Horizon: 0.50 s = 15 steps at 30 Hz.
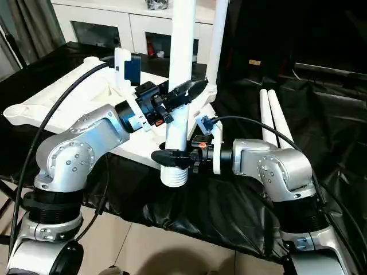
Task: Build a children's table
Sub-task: Pick table leg
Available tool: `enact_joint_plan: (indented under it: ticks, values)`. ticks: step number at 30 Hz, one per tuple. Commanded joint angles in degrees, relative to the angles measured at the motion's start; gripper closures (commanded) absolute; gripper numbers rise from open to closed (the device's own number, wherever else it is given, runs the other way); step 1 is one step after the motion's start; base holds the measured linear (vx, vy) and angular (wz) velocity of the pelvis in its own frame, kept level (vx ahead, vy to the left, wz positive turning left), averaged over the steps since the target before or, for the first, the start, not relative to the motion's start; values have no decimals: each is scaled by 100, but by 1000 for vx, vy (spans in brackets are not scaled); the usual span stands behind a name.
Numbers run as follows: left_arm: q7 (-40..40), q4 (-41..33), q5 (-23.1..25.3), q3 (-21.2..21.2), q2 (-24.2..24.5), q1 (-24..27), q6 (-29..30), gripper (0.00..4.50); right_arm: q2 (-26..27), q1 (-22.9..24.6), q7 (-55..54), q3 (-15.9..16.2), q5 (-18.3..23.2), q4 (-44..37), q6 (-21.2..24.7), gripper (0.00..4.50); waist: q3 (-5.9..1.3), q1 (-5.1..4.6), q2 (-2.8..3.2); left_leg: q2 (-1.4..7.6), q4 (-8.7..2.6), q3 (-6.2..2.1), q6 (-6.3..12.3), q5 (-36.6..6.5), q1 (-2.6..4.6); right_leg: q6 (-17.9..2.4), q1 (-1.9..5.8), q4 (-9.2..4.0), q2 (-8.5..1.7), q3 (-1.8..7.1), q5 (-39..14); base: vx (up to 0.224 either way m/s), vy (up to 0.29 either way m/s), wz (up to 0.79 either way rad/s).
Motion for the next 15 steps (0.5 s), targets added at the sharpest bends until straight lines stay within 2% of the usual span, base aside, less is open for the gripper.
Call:
enact_joint_plan:
  ticks: [1,2,3,4,8,10,11,12,13,14,15]
  values:
    - [-99,-88,-102,39,-23,-109,-132,195,20,14,-160,-230,7,8,-56,247,-399,8,-57,-306,-351,263,-7,-1112,14,-948,377,-370,203,-108,-1377,0,0,0]
    - [-103,-118,-60,39,-73,-118,-301,195,45,33,-197,-310,34,5,-88,247,-406,8,-42,-303,-354,252,-15,-1105,17,-945,381,-357,200,-113,-1374,0,0,0]
    - [-35,-97,-15,80,-142,-130,-444,176,62,41,-220,-361,45,2,-123,254,-401,9,-23,-298,-355,256,-19,-1148,24,-957,367,-376,200,-110,-1383,0,0,0]
    - [-9,-86,24,162,-248,-131,-731,169,103,60,-264,-443,58,-12,-207,256,-405,8,-21,-296,-358,252,-24,-1166,18,-977,377,-375,197,-113,-1350,0,0,0]
    - [183,-126,-11,401,-426,-155,-1052,166,280,123,-452,-771,184,-105,-411,257,-407,0,-32,-297,-351,257,6,-1193,11,-990,379,-375,197,-111,-1286,0,0,0]
    - [328,-116,-77,543,-477,-189,-1033,166,365,169,-562,-1005,310,-172,-486,257,-411,4,5,-294,-355,245,9,-1180,23,-1020,377,-361,201,-116,-1230,0,0,0]
    - [361,-128,-146,631,-455,-191,-982,166,435,212,-696,-1133,331,-237,-563,257,-409,-1,-6,-298,-351,254,18,-1208,24,-1011,377,-371,209,-117,-1246,0,0,0]
    - [409,-91,-175,698,-419,-211,-915,166,495,236,-848,-1276,334,-255,-642,257,-406,10,22,-306,-353,253,2,-1212,31,-987,368,-368,205,-114,-1289,0,0,0]
    - [551,22,179,615,-131,-168,-830,166,614,301,-1218,-1504,286,-299,-715,257,-403,2,40,-311,-360,245,-14,-1236,28,-935,361,-375,209,-122,-1374,0,0,0]
    - [551,22,179,615,-131,-168,-830,166,614,301,-1218,-1504,286,-299,-715,257,-398,-3,34,-314,-367,244,-19,-1272,36,-873,352,-394,217,-128,-1465,0,0,0]
    - [589,67,546,437,104,-95,-865,166,621,364,-1425,-1500,88,-341,-819,257,-400,-16,22,-323,-366,246,-26,-1307,35,-833,358,-395,223,-134,-1549,0,0,0]
